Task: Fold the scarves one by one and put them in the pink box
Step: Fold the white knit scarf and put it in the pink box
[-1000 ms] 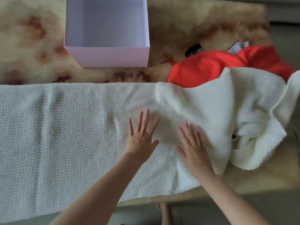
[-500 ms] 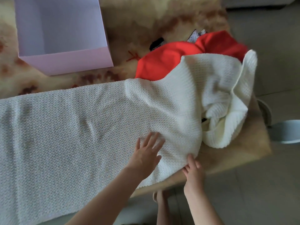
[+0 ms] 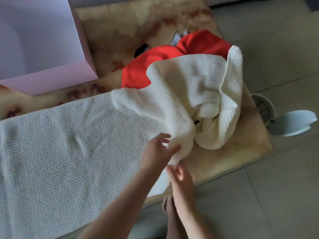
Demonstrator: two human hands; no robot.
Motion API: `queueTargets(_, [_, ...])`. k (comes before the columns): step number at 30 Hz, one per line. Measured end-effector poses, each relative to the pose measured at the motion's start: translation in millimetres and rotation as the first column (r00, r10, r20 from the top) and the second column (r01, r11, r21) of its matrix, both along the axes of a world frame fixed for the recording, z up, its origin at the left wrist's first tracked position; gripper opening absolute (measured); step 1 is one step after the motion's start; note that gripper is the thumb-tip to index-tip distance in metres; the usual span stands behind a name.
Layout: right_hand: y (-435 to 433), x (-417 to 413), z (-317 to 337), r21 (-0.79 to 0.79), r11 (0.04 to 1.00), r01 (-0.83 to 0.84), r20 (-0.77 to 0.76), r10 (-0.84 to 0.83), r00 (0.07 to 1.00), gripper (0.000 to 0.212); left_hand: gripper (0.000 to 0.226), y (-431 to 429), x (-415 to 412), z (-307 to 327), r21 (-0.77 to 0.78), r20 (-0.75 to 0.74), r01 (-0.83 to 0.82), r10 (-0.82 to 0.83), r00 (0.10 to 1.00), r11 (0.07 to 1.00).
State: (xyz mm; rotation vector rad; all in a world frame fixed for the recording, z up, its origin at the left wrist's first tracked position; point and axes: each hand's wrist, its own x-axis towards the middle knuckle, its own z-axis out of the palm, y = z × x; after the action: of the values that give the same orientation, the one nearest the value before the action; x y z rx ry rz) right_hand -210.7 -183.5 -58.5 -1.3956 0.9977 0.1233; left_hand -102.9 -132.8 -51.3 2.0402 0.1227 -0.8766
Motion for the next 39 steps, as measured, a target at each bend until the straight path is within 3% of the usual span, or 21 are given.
queueTargets(2, [-4.7, 3.3, 5.5, 0.255, 0.948, 0.189, -0.040, -0.185, 0.982, 0.018, 0.013, -0.8, 2.8, -3.5, -0.001, 0.035, -0.014, 0.014, 0.999, 1.000])
queueTargets(3, [-8.2, 4.7, 8.1, 0.376, 0.889, 0.262, -0.070, -0.254, 0.965, 0.021, 0.012, -0.5, 3.5, -5.3, -0.006, 0.040, -0.023, 0.023, 0.999, 1.000])
queueTargets(6, [-14.5, 4.8, 9.0, 0.511, 0.824, 0.245, -0.032, -0.266, 0.963, 0.021, 0.008, -0.3, 2.3, -4.8, -0.058, -0.015, -0.088, 0.087, 0.996, 0.994])
queueTargets(7, [-13.9, 4.1, 7.4, 0.514, 0.829, 0.222, 0.009, -0.264, 0.964, 0.019, 0.018, -0.5, 2.0, -1.9, -0.066, -0.022, -0.087, 0.086, 0.996, 0.994])
queueTargets(10, [-10.4, 4.0, 1.9, 0.415, 0.884, 0.217, 0.074, -0.270, 0.960, 0.032, 0.043, 0.2, -0.7, 4.9, 0.014, 0.005, 0.075, -0.076, 0.997, 0.997])
queueTargets(14, [-4.9, 8.1, 2.9, 0.213, 0.931, 0.295, 0.050, -0.312, 0.949, 0.038, 0.031, 1.5, -0.2, 4.8, 0.095, 0.109, 0.128, -0.139, 0.984, 0.987])
queueTargets(17, [-1.9, 7.9, 4.4, 0.096, 0.915, 0.392, 0.035, -0.397, 0.917, 0.031, 0.026, 4.7, 1.7, 3.3, 0.090, 0.182, 0.121, -0.136, 0.974, 0.989])
queueTargets(19, [-7.2, 5.1, 6.8, -0.084, 0.886, 0.456, 0.040, -0.454, 0.890, 0.026, 0.026, 7.5, 2.9, 4.5, 0.041, 0.219, 0.065, -0.072, 0.973, 0.997])
queueTargets(22, [-19.4, -5.0, 16.3, -0.280, 0.818, 0.503, 0.173, -0.472, 0.864, 0.025, 0.024, 11.5, 1.5, 7.4, 0.007, 0.192, 0.068, -0.068, 0.979, 0.998])
queueTargets(24, [-20.7, -16.5, 19.0, -0.345, 0.809, 0.476, 0.240, -0.414, 0.878, 0.026, 0.022, 11.4, 0.4, 5.3, 0.030, 0.142, 0.117, -0.120, 0.983, 0.993])
queueTargets(26, [-16.4, -30.1, 9.5, -0.411, 0.866, 0.285, 0.155, -0.241, 0.958, 0.027, 0.028, 9.4, 2.0, 2.0, 0.082, 0.103, 0.144, -0.153, 0.983, 0.986])
queueTargets(28, [-13.0, -39.9, -6.8, -0.362, 0.932, -0.032, -0.072, 0.007, 0.997, 0.017, 0.037, 5.2, 8.2, -0.8, 0.153, 0.225, 0.162, -0.194, 0.955, 0.975])
queueTargets(29, [-13.6, -43.3, -13.8, -0.311, 0.930, -0.195, -0.163, 0.150, 0.975, 0.021, 0.040, 2.1, 13.5, -0.7, 0.172, 0.331, 0.160, -0.210, 0.920, 0.972])
queueTargets(31, [-21.5, -42.9, -19.7, -0.249, 0.909, -0.335, -0.228, 0.281, 0.932, 0.020, 0.042, -7.4, 30.0, 5.1, 0.193, 0.528, 0.136, -0.219, 0.821, 0.972])
queueTargets(33, [-35.8, -32.2, -18.3, -0.186, 0.965, -0.184, -0.159, 0.155, 0.975, 0.004, 0.046, -19.3, 50.2, 10.6, 0.189, 0.652, 0.114, -0.211, 0.728, 0.975])
queueTargets(35, [-55.2, -18.5, -19.0, -0.147, 0.987, 0.071, -0.080, -0.083, 0.993, 0.007, 0.053, -31.3, 71.7, 12.8, 0.194, 0.703, 0.100, -0.209, 0.680, 0.976])
queueTargets(37, [-75.1, -2.6, -20.5, -0.088, 0.967, 0.237, -0.024, -0.240, 0.970, 0.014, 0.063, -43.7, 91.5, 14.8, 0.246, 0.686, 0.075, -0.229, 0.691, 0.966])
queueTargets(39, [-88.1, 14.1, -20.3, -0.013, 0.970, 0.241, -0.007, -0.241, 0.970, 0.031, 0.074, -54.7, 109.4, 16.5, 0.325, 0.614, 0.065, -0.263, 0.744, 0.943])
